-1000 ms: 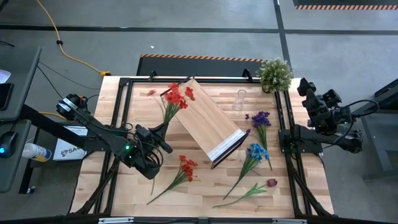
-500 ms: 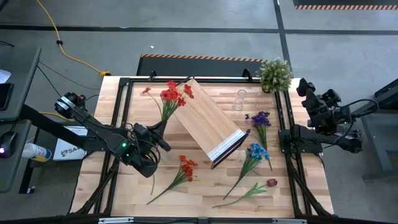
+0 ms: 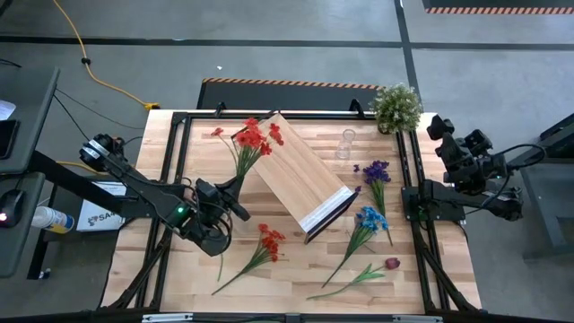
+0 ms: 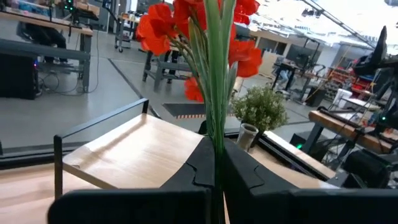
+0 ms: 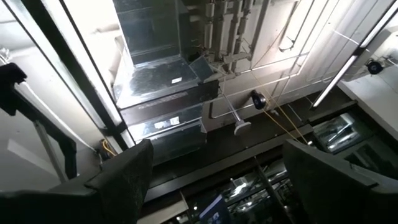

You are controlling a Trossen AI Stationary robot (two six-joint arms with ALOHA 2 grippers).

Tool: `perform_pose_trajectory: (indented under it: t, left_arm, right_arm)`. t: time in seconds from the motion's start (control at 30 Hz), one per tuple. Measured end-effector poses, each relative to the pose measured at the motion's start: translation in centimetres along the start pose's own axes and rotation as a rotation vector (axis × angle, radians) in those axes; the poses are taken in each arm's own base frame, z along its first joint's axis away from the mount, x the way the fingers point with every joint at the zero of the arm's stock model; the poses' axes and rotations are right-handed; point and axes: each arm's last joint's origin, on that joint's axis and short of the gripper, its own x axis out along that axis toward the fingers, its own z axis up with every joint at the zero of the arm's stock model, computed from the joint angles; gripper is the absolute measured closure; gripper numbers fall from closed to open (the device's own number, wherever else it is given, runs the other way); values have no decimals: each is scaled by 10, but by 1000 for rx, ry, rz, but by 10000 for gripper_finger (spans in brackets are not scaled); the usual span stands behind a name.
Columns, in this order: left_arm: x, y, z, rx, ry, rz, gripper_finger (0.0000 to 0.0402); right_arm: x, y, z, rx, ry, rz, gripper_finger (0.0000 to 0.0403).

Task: Pick and place flowers into a vace then onto a shelf
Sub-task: Put the top red flowers into the bottom transparent vase

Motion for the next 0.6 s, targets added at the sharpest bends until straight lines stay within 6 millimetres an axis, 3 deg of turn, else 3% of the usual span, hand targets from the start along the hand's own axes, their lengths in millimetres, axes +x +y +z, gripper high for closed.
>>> perform_pose_trajectory:
  t: [0.33, 0.6]
  left_arm:
    - [23, -13, 19, 47, -27, 87, 358]
    - [24, -26, 43, 111, -25, 90, 358]
  right_arm:
    - [0, 0, 0, 23, 1, 4, 59]
    - [0, 0, 0, 21, 1, 4, 59]
